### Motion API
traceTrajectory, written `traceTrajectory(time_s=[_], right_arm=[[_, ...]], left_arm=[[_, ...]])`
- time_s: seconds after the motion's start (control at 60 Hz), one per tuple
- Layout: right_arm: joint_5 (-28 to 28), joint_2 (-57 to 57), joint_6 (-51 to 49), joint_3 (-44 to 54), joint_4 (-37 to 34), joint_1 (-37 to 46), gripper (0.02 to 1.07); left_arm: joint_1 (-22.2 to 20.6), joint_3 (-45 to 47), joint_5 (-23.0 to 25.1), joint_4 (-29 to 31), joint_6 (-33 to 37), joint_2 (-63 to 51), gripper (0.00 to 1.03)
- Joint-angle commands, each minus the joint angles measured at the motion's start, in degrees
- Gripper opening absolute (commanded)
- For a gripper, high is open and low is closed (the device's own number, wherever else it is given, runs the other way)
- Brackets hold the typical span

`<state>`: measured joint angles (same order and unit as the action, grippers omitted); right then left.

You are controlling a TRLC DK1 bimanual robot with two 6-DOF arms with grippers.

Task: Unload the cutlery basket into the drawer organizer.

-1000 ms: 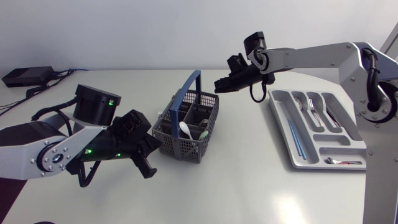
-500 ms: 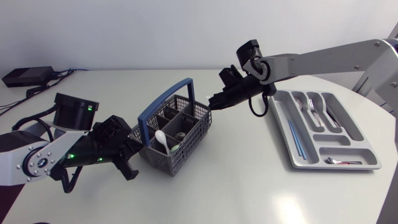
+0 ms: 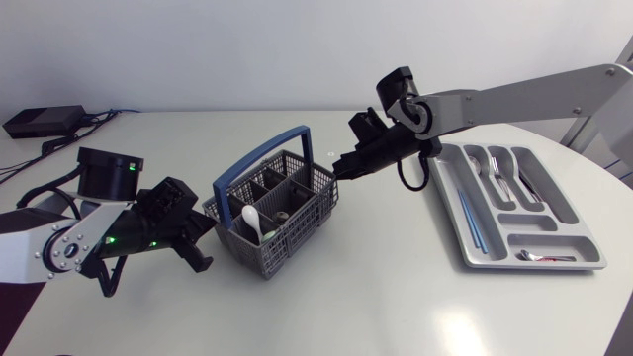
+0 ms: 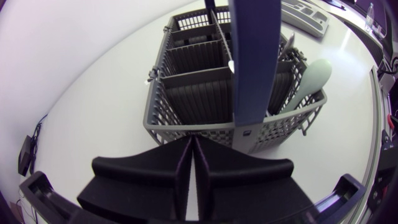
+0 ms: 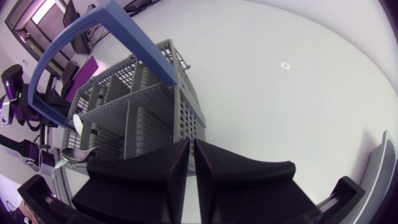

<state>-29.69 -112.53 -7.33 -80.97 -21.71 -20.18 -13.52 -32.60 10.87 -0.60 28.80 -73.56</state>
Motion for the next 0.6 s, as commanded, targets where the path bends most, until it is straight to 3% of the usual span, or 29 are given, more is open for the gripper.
traceTrajectory(time_s=[0.0, 0.283, 0.583], right_arm=[[-1.51, 3.37, -1.1, 4.24, -0.17, -1.79, 0.15], [-1.6, 10.75, -2.42, 11.97, 0.27, -1.44, 0.15], [-2.48, 21.39, -4.71, 25.16, 1.94, 4.28, 0.15]], left_arm=[[-0.72, -0.71, 0.82, -1.24, 1.26, -4.93, 0.06], [-4.15, -6.34, 0.82, -3.62, -0.58, -12.13, 0.06], [-11.97, -13.28, 0.64, -3.62, -1.99, -19.69, 0.06]])
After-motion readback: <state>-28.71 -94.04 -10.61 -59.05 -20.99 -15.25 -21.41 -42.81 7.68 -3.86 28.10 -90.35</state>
